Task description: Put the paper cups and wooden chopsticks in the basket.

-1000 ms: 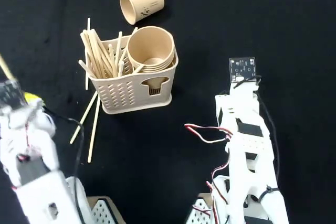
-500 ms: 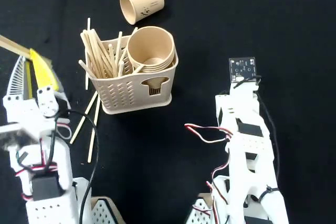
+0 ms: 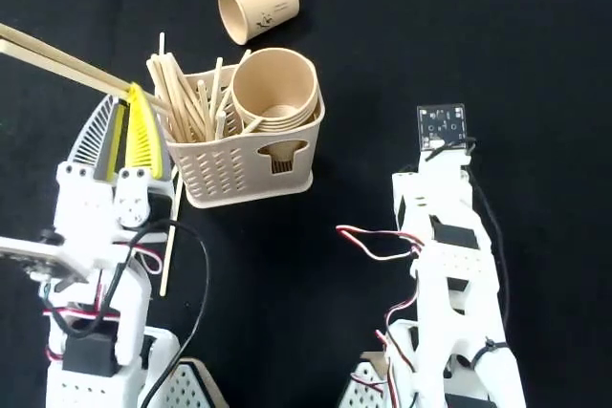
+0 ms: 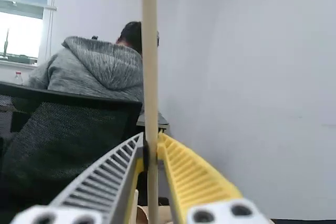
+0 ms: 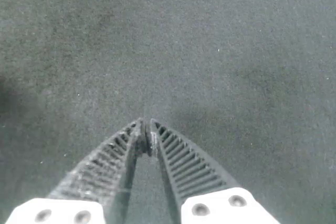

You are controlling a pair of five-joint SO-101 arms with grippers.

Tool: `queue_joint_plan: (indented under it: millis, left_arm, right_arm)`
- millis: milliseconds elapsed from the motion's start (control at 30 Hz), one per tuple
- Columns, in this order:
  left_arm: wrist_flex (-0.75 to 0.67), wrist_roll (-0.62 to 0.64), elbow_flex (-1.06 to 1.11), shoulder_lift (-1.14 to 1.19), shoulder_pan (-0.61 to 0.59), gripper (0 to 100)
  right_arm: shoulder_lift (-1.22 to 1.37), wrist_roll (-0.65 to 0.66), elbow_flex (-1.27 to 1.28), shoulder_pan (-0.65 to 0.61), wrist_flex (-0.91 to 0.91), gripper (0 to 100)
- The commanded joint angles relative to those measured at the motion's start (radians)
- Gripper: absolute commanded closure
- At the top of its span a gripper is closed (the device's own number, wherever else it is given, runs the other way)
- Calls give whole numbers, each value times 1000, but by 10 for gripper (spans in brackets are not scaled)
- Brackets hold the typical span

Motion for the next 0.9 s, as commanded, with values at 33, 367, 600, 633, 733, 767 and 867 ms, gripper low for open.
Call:
queue_joint_plan:
  millis: [33,367,600,633,733,767,867]
  left_arm:
    - [-8,54,71,8,10,971]
    - [-172,48,182,203,4,971]
    - [-110,46,151,213,2,970]
    - [-91,46,142,213,2,970]
    - [-68,46,133,215,4,970]
    - [-66,46,133,215,4,970]
    - [-60,46,131,215,12,970]
  right_arm:
    - [-30,8,-4,-9,-20,985]
    - [-30,8,-4,-9,-20,985]
    - [-30,8,-4,-9,-20,985]
    - [-30,8,-4,-9,-20,985]
    - [-30,8,-4,-9,-20,985]
    - [-30,8,-4,-9,-20,985]
    - [-30,8,-4,-9,-20,985]
